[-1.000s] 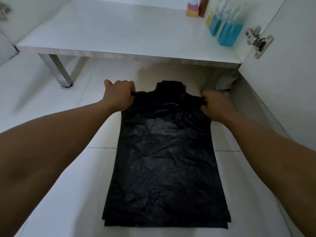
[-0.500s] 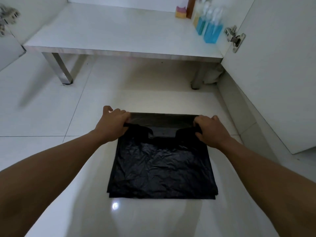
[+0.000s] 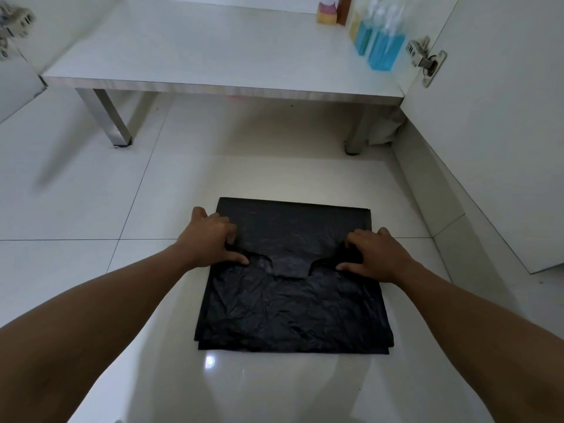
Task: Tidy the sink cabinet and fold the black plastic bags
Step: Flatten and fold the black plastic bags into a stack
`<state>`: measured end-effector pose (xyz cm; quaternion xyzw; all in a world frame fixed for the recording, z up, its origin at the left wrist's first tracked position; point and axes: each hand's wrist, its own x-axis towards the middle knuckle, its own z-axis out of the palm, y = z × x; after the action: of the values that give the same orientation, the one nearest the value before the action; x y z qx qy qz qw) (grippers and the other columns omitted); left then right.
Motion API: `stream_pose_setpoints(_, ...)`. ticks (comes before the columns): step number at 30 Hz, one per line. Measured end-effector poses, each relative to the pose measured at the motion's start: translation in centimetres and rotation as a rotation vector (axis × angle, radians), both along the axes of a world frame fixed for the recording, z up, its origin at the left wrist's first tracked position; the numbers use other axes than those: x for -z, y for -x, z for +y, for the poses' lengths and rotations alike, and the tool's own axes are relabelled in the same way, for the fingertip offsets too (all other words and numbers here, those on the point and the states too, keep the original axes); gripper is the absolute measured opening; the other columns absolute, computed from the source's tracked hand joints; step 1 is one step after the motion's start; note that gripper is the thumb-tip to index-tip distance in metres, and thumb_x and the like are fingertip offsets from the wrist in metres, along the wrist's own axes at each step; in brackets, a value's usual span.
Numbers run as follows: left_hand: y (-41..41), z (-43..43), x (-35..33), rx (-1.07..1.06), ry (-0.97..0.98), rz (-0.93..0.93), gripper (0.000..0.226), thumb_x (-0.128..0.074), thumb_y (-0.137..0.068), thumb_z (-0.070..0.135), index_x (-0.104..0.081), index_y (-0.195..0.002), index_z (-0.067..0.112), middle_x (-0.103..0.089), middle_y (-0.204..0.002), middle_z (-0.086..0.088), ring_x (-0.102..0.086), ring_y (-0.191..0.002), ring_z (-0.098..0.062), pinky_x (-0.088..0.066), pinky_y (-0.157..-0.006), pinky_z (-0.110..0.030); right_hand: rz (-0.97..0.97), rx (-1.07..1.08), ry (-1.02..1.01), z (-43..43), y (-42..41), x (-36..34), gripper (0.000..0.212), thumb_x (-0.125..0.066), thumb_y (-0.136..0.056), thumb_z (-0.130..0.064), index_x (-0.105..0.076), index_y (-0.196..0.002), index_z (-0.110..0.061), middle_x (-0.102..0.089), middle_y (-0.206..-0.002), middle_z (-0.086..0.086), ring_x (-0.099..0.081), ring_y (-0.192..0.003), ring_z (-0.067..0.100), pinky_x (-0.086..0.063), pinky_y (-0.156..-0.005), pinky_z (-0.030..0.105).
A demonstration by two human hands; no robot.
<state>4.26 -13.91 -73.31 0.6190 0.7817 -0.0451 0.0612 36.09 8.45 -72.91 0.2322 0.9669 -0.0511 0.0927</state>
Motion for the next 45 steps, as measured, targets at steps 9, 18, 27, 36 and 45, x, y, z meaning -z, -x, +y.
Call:
stream_pose_setpoints(9,-0.8,0.3,0.9,0.115,-0.297,-0.017,0.067,-0.028,-0.088,0.079,-0.069,-0.084,0.026,-0.055,-0.098,0.006,-0.05,-0.098,-0.017,-0.031,-0.093,-0.044,0.197,0.054,-0.099,-1.2,2.9,0.0,0.057,-0.023,-0.09,-0.072,-0.055,-0.093,-0.025,-0.051,-0.093,-0.006,-0.051,-0.09,0.016,-0.033,-0.085,0.038)
stream_pose_setpoints(18,-4.3,2.5,2.0,0.107,0.002,-0.029,0.097,-0.038,-0.072,0.094,-0.042,-0.145,0.03,-0.04,-0.147,-0.001,-0.037,-0.134,-0.024,-0.034,-0.107,-0.049,0.011,0.164,0.014,-1.5,4.3,1.5,0.052,-0.039,-0.097,-0.06,-0.045,-0.137,-0.027,-0.042,-0.135,0.002,-0.038,-0.127,0.024,-0.037,-0.103,0.051)
stream_pose_setpoints(27,-3.5,2.8,1.7,0.131,-0.094,-0.08,0.093,-0.03,-0.075,0.094,-0.05,-0.14,0.031,-0.051,-0.138,0.002,-0.044,-0.128,-0.021,-0.032,-0.107,-0.05,0.172,0.165,-0.028,0.1,4.2,0.7,0.05,-0.032,-0.098,-0.06,-0.055,-0.128,-0.027,-0.052,-0.123,0.0,-0.046,-0.119,0.022,-0.033,-0.1,0.048)
stream_pose_setpoints(36,0.7,9.2,-1.0,-0.19,0.171,-0.157,0.065,-0.049,-0.101,0.048,-0.025,-0.157,0.026,-0.035,-0.157,-0.008,-0.033,-0.142,-0.033,-0.025,-0.113,-0.057,-0.148,0.233,0.155,5.0,9.2,-2.2,0.047,-0.043,-0.101,-0.02,-0.04,-0.146,-0.03,-0.046,-0.147,0.002,-0.039,-0.134,0.026,-0.019,-0.109,0.053)
stream_pose_setpoints(45,1.6,11.8,-2.5,-0.178,0.261,-0.144,0.033,-0.067,-0.092,0.044,-0.061,-0.118,0.027,-0.058,-0.116,0.001,-0.051,-0.122,-0.027,-0.026,-0.107,-0.054,-0.356,0.228,0.185,6.0,12.2,-3.9,0.024,-0.068,-0.086,-0.025,-0.066,-0.109,-0.018,-0.062,-0.11,0.002,-0.055,-0.102,0.023,-0.032,-0.103,0.051)
